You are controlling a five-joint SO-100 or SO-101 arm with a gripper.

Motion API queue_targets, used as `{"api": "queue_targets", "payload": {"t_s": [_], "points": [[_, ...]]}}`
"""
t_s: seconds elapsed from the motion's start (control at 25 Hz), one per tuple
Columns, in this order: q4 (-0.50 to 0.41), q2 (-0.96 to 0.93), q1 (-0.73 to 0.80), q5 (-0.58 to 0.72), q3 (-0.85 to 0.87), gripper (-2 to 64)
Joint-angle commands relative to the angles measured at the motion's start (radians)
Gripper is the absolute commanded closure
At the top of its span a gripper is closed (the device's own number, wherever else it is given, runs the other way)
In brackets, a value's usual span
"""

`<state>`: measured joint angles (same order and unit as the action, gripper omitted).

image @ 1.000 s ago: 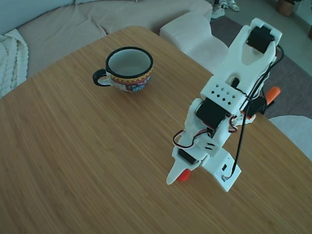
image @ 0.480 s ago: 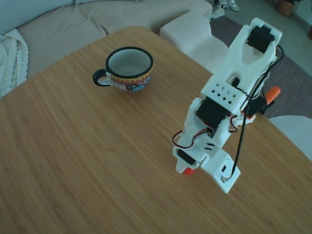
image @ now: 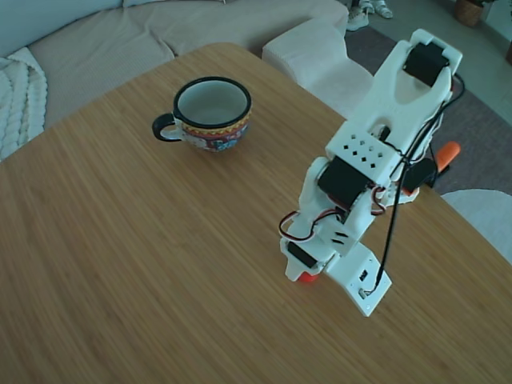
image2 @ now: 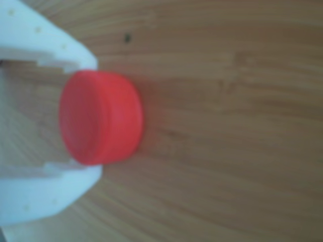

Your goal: Grasp a red cap and put it in the cup.

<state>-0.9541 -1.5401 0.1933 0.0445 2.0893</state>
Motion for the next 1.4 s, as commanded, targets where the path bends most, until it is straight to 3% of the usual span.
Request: {"api": "queue_targets", "payload": {"t_s": [0.0, 0.4, 0.64, 1.04, 1.36], "points": [[0.003, -0.011, 0.0, 0.002, -0.034, 54.6], [-0.025, -0.1, -0.055, 0.0, -0.086, 54.6], [-0.178, -0.258, -0.11, 0.003, -0.156, 54.6], [-0.42, -0.525, -0.344, 0.005, -0.403, 54.6], [-0.472, -0.644, -0.604, 0.006, -0.394, 54.6]]}}
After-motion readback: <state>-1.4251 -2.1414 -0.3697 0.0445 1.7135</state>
